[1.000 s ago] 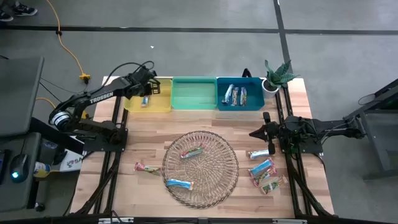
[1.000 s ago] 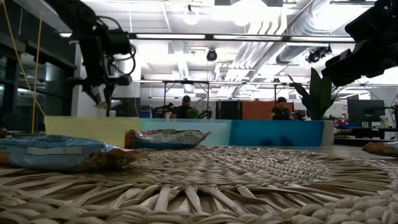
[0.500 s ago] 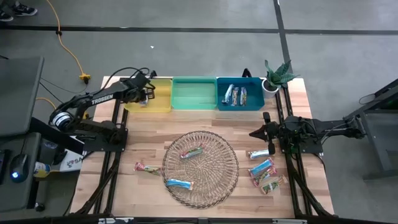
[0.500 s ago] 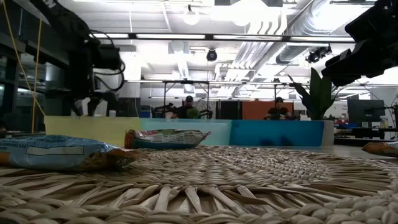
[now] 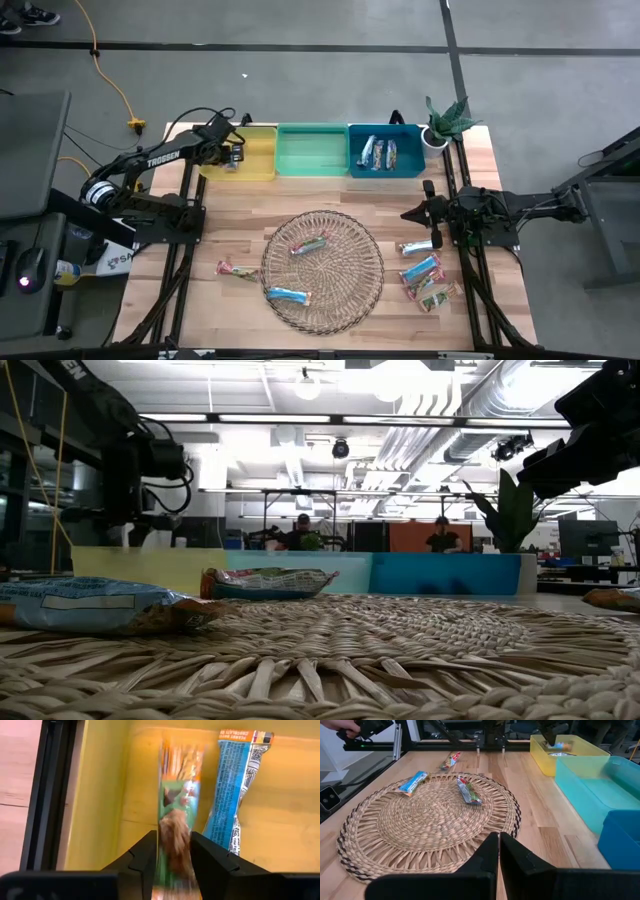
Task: Pick and place Granola Bars by type
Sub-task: Put the yellow granola bar into the yellow bin
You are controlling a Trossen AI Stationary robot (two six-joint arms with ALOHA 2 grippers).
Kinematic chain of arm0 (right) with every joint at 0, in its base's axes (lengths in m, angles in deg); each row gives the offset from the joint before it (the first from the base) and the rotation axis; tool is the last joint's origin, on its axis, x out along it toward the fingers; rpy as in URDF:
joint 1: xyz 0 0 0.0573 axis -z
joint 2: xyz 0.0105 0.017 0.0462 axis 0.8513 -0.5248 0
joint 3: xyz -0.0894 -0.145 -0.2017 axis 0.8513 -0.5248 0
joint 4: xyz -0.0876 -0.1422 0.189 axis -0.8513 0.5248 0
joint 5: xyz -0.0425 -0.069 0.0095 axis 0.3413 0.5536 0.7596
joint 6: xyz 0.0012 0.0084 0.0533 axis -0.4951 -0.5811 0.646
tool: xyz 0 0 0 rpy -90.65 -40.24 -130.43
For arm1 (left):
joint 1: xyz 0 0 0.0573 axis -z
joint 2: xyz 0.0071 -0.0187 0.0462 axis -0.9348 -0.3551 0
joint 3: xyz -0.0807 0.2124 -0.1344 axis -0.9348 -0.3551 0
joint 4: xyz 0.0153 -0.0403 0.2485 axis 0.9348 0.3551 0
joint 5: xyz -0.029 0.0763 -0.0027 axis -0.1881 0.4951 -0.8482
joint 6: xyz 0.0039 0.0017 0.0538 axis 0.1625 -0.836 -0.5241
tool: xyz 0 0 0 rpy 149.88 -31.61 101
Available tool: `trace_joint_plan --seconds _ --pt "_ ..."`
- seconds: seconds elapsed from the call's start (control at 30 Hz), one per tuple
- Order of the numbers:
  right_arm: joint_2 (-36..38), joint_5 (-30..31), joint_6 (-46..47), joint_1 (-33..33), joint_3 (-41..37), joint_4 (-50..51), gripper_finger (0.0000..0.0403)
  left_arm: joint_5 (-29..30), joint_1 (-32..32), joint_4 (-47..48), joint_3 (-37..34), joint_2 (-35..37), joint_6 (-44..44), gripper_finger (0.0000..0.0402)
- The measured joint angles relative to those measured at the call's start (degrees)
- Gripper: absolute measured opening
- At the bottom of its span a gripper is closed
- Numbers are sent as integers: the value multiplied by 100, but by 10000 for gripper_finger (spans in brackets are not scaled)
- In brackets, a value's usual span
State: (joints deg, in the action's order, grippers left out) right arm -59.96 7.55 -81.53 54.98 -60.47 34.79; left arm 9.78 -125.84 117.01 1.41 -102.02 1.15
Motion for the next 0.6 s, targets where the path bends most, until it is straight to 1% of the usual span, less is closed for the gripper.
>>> trace_joint_plan --seconds 0.1,0.33,0.43,0.6 --pt "0 0 1 -1 0 0 0 -6 0 14 2 0 -23 135" --pt "0 0 -1 -1 0 0 0 -279 0 -11 1 1 -39 186" --pt "0 0 0 0 0 0 0 -374 0 -18 0 57 -67 196" --pt "0 0 -1 0 0 0 0 -554 0 -65 1 242 -87 198"
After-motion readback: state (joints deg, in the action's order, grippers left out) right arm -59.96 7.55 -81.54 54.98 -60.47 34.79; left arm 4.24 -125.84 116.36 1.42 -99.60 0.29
